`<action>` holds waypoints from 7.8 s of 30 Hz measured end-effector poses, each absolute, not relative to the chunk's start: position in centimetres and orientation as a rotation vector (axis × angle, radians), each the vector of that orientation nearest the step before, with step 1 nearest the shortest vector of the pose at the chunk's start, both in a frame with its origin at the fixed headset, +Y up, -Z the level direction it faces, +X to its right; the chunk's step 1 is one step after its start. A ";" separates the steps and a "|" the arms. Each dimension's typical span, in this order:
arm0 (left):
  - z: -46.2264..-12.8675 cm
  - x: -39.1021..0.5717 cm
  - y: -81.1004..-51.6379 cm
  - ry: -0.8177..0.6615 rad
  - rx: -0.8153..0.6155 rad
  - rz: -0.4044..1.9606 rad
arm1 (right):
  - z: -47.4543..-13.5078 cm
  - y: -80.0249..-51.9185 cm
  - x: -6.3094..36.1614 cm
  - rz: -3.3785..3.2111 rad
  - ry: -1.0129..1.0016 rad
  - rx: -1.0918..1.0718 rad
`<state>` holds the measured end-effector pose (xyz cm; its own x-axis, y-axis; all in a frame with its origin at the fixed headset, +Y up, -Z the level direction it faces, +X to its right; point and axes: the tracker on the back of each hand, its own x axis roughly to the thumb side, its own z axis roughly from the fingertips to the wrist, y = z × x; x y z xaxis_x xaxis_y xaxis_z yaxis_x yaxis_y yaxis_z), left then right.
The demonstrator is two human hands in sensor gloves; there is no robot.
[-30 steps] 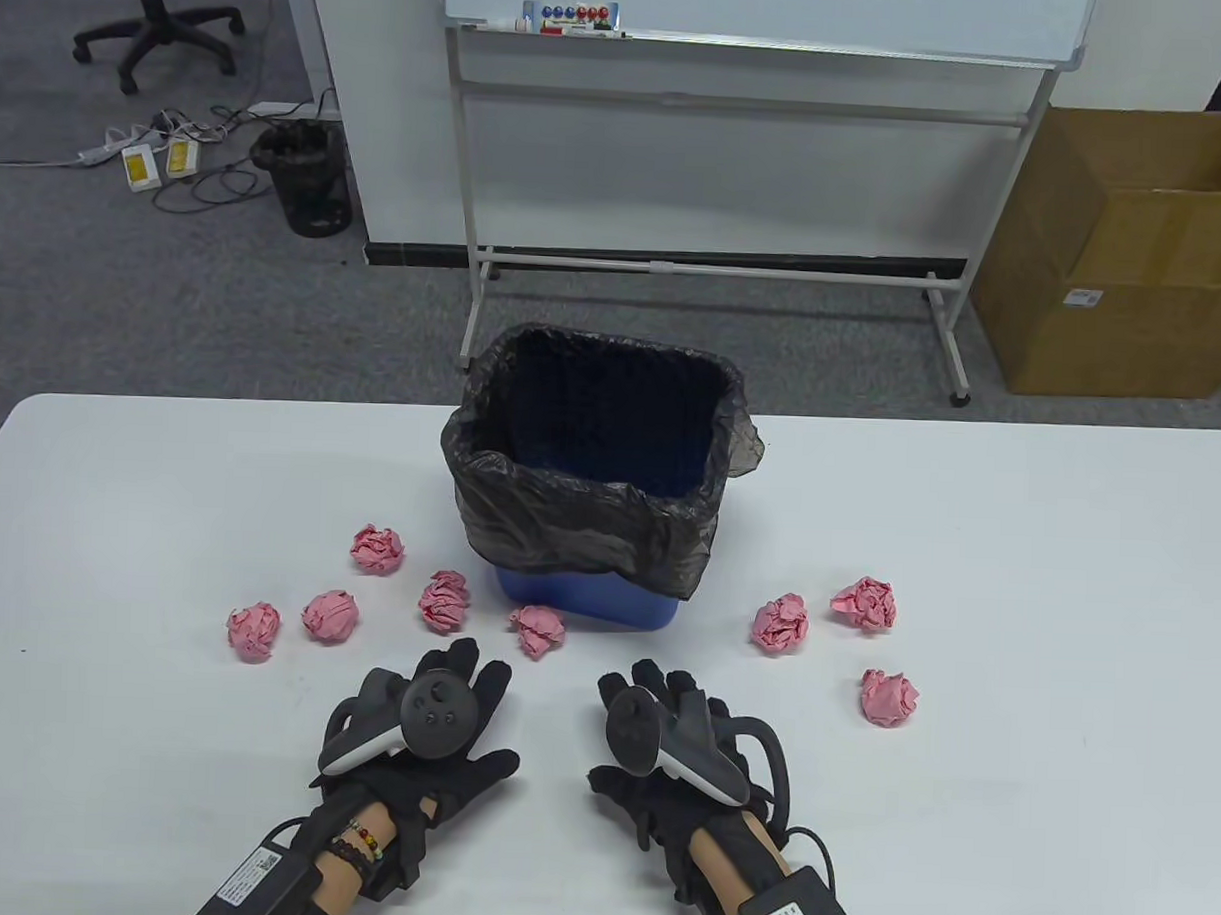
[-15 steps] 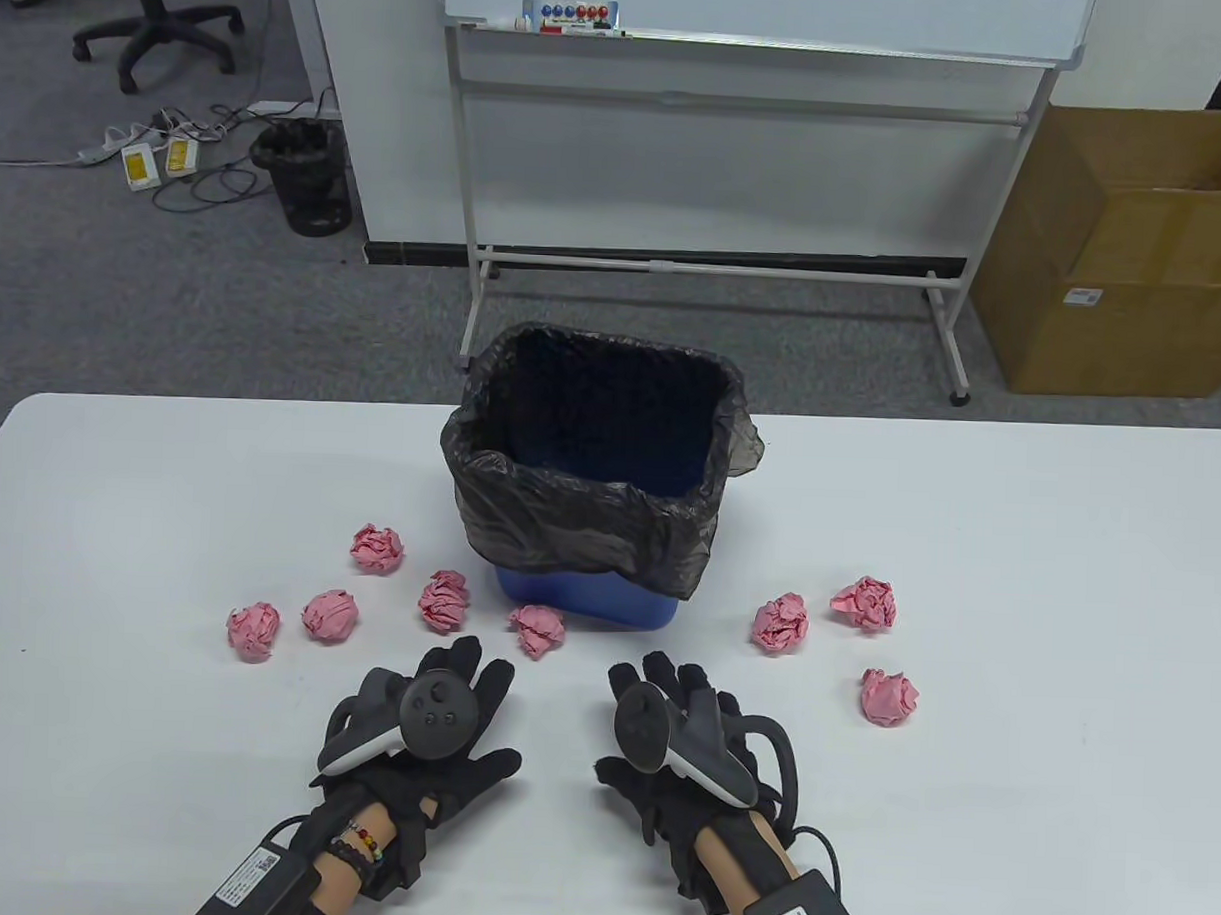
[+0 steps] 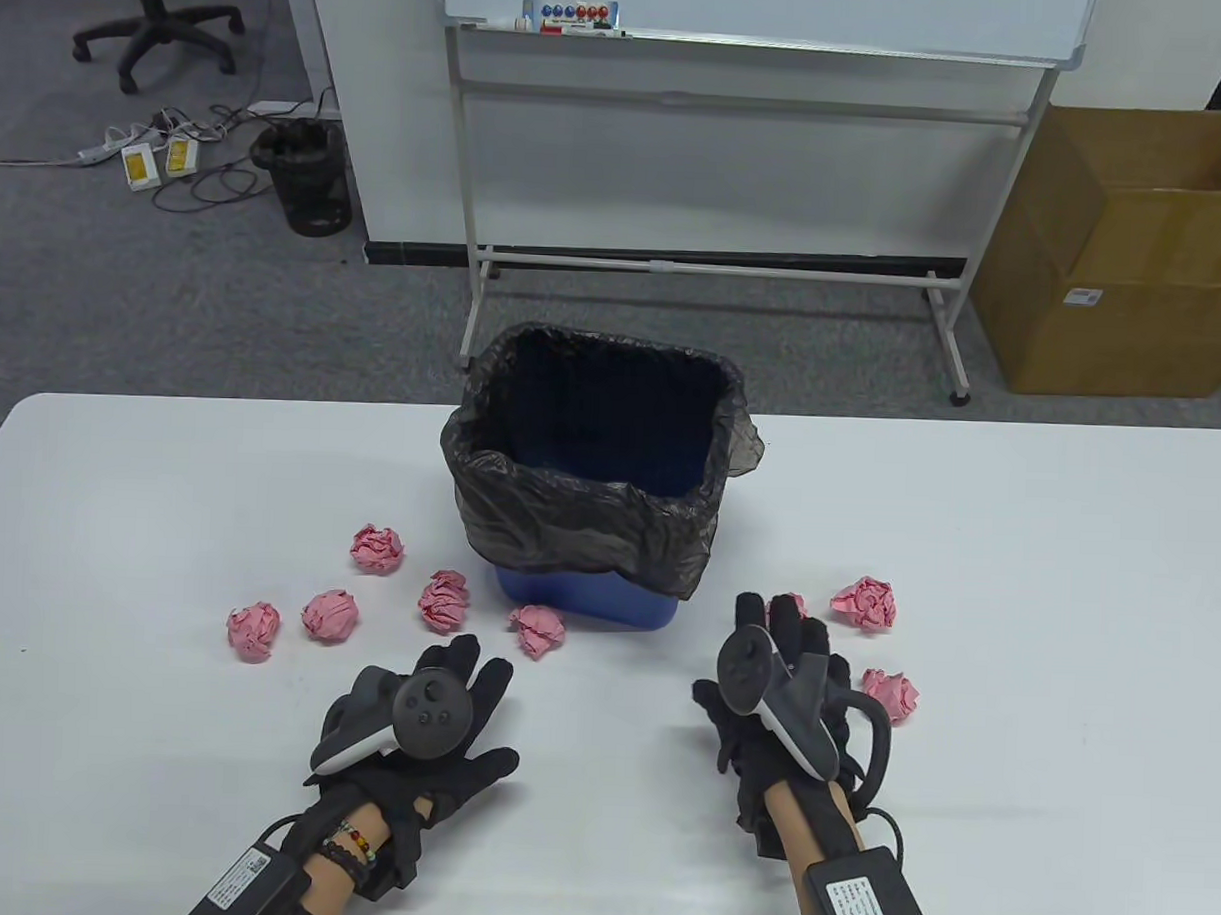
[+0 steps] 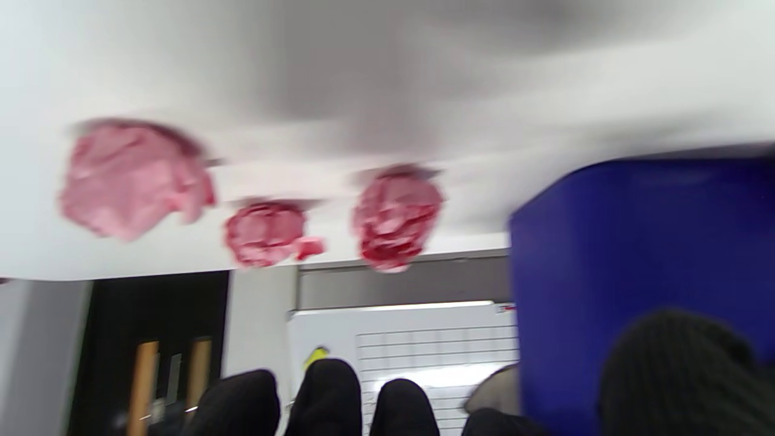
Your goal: Toss crumpled papers into recycling bin
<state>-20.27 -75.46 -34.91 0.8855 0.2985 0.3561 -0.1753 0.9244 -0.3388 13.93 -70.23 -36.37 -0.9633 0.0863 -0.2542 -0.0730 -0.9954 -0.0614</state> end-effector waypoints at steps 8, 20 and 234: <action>-35.0 -20.4 -75.3 -0.407 -0.315 0.253 | -38.9 -71.0 20.3 3.030 0.016 -0.768; -35.1 -20.4 -75.0 -0.410 -0.327 0.254 | -40.3 -73.9 24.0 2.993 0.197 -1.029; -34.8 -20.1 -74.3 -0.425 -0.326 0.277 | -43.2 -55.1 7.6 1.978 0.733 0.367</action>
